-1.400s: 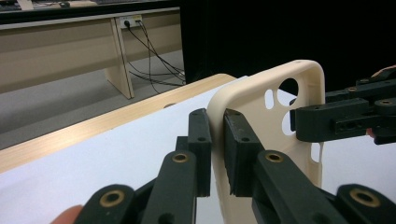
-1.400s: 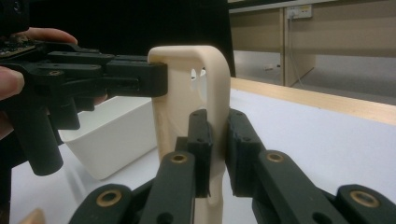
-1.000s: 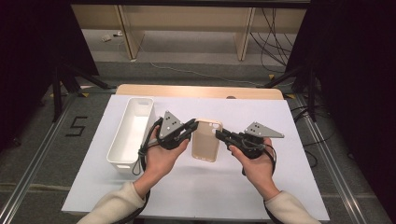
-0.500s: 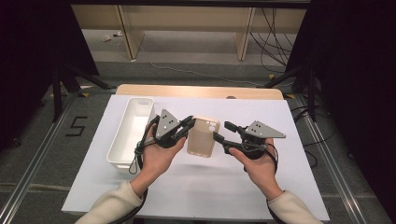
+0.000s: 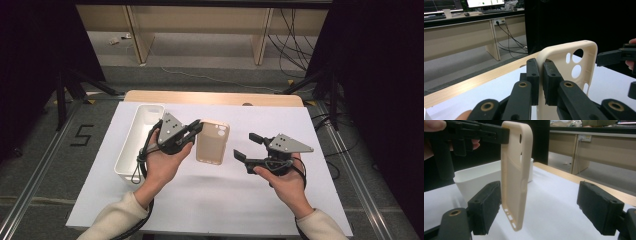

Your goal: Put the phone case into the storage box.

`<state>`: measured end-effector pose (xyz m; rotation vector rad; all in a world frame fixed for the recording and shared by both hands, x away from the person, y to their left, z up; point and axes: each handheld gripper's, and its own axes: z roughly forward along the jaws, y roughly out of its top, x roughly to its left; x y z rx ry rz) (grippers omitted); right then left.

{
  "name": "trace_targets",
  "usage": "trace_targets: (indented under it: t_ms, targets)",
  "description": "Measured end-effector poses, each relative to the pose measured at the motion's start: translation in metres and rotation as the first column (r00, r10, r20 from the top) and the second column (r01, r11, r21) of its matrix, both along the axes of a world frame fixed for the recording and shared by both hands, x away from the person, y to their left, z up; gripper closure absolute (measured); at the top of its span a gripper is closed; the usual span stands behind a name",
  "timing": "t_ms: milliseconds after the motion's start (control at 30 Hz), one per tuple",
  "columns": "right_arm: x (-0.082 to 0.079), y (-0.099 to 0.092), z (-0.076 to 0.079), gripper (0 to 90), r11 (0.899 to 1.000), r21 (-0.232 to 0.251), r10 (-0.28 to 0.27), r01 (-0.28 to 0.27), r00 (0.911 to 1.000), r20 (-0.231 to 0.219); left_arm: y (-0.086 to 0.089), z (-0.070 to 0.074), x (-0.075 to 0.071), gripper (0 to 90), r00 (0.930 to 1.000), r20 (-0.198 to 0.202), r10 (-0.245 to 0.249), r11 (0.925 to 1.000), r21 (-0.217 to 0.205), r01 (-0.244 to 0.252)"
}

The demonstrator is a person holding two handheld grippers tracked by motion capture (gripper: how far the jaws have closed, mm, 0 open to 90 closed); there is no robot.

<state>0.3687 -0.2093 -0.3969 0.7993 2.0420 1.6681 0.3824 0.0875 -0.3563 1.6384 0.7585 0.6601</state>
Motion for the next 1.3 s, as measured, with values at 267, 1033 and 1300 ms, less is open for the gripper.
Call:
trace_targets:
  t_ms: [267,1033,1300]
  targets:
    - [-0.007,-0.012,-0.001,20.3,1.000,-0.006,-0.004,0.004,0.9999,0.013,0.007,0.005,0.000,84.2,0.9999,0.006,0.010,0.9999,-0.013,-0.009]
    - [-0.027,-0.042,-0.014,19.2,0.999,0.015,-0.049,0.050,0.9985,-0.022,0.016,0.011,-0.003,84.3,0.9997,0.014,0.022,0.9994,-0.025,-0.022]
    - [-0.030,-0.047,-0.017,18.6,0.999,0.013,-0.045,0.046,0.9987,-0.025,0.018,0.010,-0.002,84.3,0.9994,0.013,0.031,0.9993,-0.023,-0.031]
